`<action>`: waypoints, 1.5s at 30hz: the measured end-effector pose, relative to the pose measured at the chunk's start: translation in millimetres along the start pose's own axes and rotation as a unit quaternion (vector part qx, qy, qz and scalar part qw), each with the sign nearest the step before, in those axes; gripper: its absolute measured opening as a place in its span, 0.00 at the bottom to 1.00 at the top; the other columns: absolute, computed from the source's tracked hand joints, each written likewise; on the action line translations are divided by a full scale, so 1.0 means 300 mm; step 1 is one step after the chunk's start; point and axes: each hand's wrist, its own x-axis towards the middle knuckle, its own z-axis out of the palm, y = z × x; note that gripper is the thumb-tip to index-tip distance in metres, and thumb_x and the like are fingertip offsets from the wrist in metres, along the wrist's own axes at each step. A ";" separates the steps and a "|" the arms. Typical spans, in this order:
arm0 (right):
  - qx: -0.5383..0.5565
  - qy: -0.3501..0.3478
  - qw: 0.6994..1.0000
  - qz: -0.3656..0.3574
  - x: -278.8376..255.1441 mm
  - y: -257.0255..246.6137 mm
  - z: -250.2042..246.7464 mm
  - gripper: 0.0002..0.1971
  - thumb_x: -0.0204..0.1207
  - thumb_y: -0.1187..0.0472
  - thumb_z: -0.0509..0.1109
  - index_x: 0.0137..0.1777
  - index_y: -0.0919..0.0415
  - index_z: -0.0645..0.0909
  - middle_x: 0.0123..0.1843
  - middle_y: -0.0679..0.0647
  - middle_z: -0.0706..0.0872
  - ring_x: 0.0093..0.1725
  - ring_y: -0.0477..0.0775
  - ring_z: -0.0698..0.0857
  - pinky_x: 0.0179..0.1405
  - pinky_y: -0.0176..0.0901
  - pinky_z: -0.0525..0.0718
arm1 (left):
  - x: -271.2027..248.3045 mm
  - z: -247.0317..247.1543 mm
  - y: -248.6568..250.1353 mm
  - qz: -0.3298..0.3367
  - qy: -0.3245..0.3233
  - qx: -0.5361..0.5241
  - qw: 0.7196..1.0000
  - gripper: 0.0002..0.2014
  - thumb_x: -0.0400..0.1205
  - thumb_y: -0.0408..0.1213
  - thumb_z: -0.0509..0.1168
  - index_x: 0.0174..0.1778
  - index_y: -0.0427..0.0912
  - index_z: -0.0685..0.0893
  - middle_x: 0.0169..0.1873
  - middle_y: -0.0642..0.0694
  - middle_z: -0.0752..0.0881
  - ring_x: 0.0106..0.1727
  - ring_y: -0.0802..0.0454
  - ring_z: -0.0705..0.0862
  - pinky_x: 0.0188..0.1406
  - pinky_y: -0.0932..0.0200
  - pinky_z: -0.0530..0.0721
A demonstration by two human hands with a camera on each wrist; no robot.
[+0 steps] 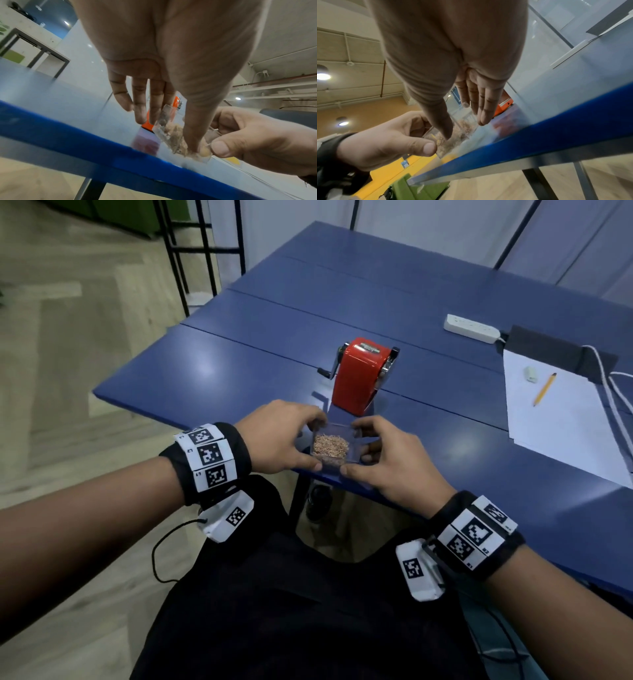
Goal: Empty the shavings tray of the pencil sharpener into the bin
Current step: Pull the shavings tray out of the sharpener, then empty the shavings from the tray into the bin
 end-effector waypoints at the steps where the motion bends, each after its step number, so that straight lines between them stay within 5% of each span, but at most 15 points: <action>1: 0.009 -0.007 1.000 -0.005 -0.001 -0.012 0.007 0.37 0.69 0.50 0.89 0.77 0.48 0.78 0.62 0.41 0.88 0.48 0.29 0.88 0.43 0.22 0.84 | -0.023 -0.005 -0.013 -0.005 0.005 -0.004 1.000 0.35 0.69 0.63 0.81 0.69 0.53 0.83 0.61 0.54 0.89 0.57 0.51 0.87 0.53 0.51 0.87; 3: 0.039 -0.031 0.999 -0.009 -0.005 -0.033 0.022 0.40 0.69 0.49 0.89 0.79 0.47 0.76 0.63 0.38 0.86 0.52 0.28 0.88 0.49 0.25 0.88 | -0.074 -0.017 -0.036 -0.011 0.014 -0.005 1.000 0.34 0.69 0.63 0.81 0.69 0.54 0.83 0.60 0.55 0.89 0.57 0.51 0.87 0.53 0.50 0.88; 7: 0.149 -0.073 0.986 0.013 -0.014 -0.048 0.049 0.37 0.67 0.44 0.90 0.75 0.45 0.81 0.68 0.43 0.88 0.58 0.44 0.94 0.61 0.50 0.94 | -0.180 -0.036 -0.078 -0.027 0.031 0.007 0.999 0.34 0.69 0.61 0.82 0.69 0.54 0.83 0.60 0.58 0.90 0.56 0.52 0.88 0.52 0.52 0.87; 11: 0.310 -0.175 0.930 0.090 -0.010 -0.070 0.086 0.23 0.81 0.50 0.80 0.73 0.55 0.84 0.66 0.59 0.93 0.63 0.58 0.95 0.70 0.60 0.90 | -0.269 -0.038 -0.120 -0.037 0.036 -0.001 0.999 0.34 0.68 0.61 0.82 0.69 0.56 0.83 0.59 0.59 0.90 0.55 0.55 0.90 0.52 0.54 0.86; 15: 0.362 -0.260 0.887 0.118 -0.004 -0.105 0.158 0.19 0.87 0.53 0.73 0.73 0.64 0.85 0.67 0.68 0.92 0.66 0.68 0.93 0.72 0.60 0.88 | -0.343 -0.036 -0.161 -0.053 0.021 -0.003 0.998 0.34 0.67 0.59 0.83 0.69 0.56 0.83 0.58 0.59 0.90 0.50 0.59 0.87 0.49 0.60 0.82; 22: 0.380 -0.327 0.856 0.129 0.030 -0.155 0.303 0.19 0.88 0.56 0.72 0.74 0.63 0.82 0.64 0.60 0.95 0.62 0.61 0.94 0.63 0.46 0.93 | -0.448 0.003 -0.254 -0.086 -0.015 -0.041 0.995 0.37 0.67 0.58 0.84 0.72 0.58 0.82 0.61 0.62 0.89 0.53 0.58 0.87 0.54 0.55 0.85; 26: 0.403 -0.344 0.833 0.159 0.063 -0.158 0.394 0.19 0.86 0.57 0.73 0.73 0.66 0.82 0.63 0.66 0.94 0.54 0.55 0.94 0.54 0.40 0.95 | -0.466 0.053 -0.308 -0.104 -0.036 -0.046 0.993 0.38 0.68 0.58 0.84 0.74 0.59 0.82 0.62 0.61 0.89 0.54 0.58 0.88 0.57 0.53 0.86; 33: 0.419 -0.357 0.798 0.245 0.148 -0.117 0.549 0.14 0.88 0.62 0.72 0.69 0.69 0.84 0.58 0.65 0.95 0.51 0.54 0.94 0.56 0.44 0.95 | -0.422 0.132 -0.458 -0.143 -0.105 -0.076 0.981 0.49 0.68 0.60 0.83 0.86 0.58 0.70 0.70 0.58 0.88 0.64 0.55 0.87 0.65 0.52 0.85; 36: 0.398 -0.356 0.799 0.277 0.203 -0.076 0.609 0.16 0.86 0.63 0.73 0.71 0.68 0.83 0.61 0.65 0.95 0.55 0.57 0.94 0.60 0.48 0.93 | -0.366 0.169 -0.564 -0.188 -0.152 -0.112 0.964 0.53 0.70 0.60 0.82 0.90 0.52 0.65 0.73 0.54 0.86 0.68 0.51 0.86 0.68 0.52 0.84; 41: 0.186 -0.342 0.898 0.204 0.290 -0.019 0.733 0.14 0.84 0.47 0.75 0.66 0.48 0.84 0.60 0.52 0.95 0.62 0.55 0.93 0.71 0.64 0.88 | -0.218 0.261 -0.751 -0.290 -0.168 -0.170 0.927 0.41 0.82 0.61 0.70 0.89 0.49 0.68 0.75 0.52 0.85 0.73 0.47 0.83 0.72 0.54 0.79; 45: 0.208 -0.344 0.883 0.244 0.336 0.034 0.837 0.14 0.83 0.45 0.75 0.63 0.49 0.85 0.60 0.55 0.95 0.64 0.59 0.92 0.74 0.67 0.85 | -0.140 0.391 -0.883 -0.335 -0.151 -0.185 0.912 0.38 0.83 0.65 0.66 0.87 0.50 0.72 0.76 0.48 0.84 0.75 0.43 0.82 0.72 0.51 0.76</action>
